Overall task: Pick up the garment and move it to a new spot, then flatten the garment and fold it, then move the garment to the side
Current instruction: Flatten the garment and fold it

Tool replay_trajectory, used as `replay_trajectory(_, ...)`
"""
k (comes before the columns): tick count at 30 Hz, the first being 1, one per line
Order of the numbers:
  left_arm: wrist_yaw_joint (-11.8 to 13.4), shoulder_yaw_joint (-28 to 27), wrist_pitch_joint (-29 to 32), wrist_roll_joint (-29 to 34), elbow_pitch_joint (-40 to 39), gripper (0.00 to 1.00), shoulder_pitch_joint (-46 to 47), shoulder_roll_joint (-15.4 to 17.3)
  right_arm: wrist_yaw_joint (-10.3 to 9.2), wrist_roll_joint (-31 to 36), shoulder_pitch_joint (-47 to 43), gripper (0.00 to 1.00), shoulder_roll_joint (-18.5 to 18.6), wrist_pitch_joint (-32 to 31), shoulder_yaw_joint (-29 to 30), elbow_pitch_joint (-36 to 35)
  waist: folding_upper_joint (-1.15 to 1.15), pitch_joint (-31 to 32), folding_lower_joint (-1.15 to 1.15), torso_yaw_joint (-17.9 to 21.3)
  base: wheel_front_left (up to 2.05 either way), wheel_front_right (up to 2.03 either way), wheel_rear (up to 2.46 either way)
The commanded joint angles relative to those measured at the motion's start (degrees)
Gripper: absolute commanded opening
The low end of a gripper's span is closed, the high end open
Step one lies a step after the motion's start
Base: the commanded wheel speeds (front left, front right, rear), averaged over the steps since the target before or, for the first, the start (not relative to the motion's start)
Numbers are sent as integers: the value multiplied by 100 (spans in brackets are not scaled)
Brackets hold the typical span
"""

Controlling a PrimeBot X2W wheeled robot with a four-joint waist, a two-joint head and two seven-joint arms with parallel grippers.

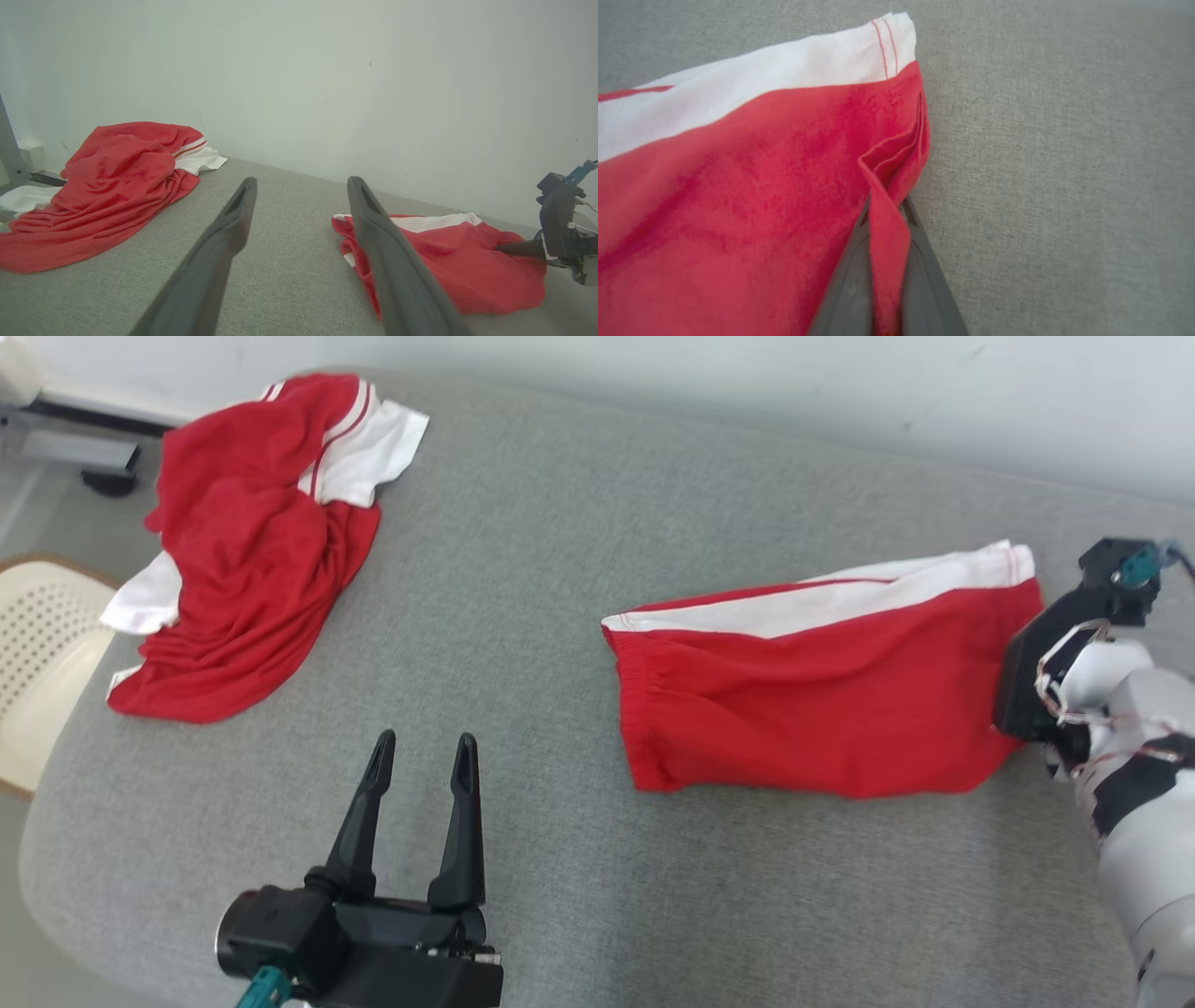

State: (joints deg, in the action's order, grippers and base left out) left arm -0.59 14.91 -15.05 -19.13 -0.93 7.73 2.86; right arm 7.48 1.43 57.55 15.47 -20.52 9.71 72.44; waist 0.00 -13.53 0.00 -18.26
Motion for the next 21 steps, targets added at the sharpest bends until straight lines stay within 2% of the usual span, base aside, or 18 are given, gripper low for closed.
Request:
replay_trajectory(1,-32,-2,-16,81,41,100,-110,4,1,85,-188,0,-38,94,80,-58,0,195,0,180,0,0,0)
replay_trajectory(12,-54,-90,-16,120,152,100,-362,6,1,306,-941,0,-201,445,557,-587,0,521,0,561,0,0,0)
replay_trajectory(21,-80,-81,-16,124,210,100,-409,6,1,762,-1645,0,-313,363,1279,-1611,0,688,0,708,0,0,0)
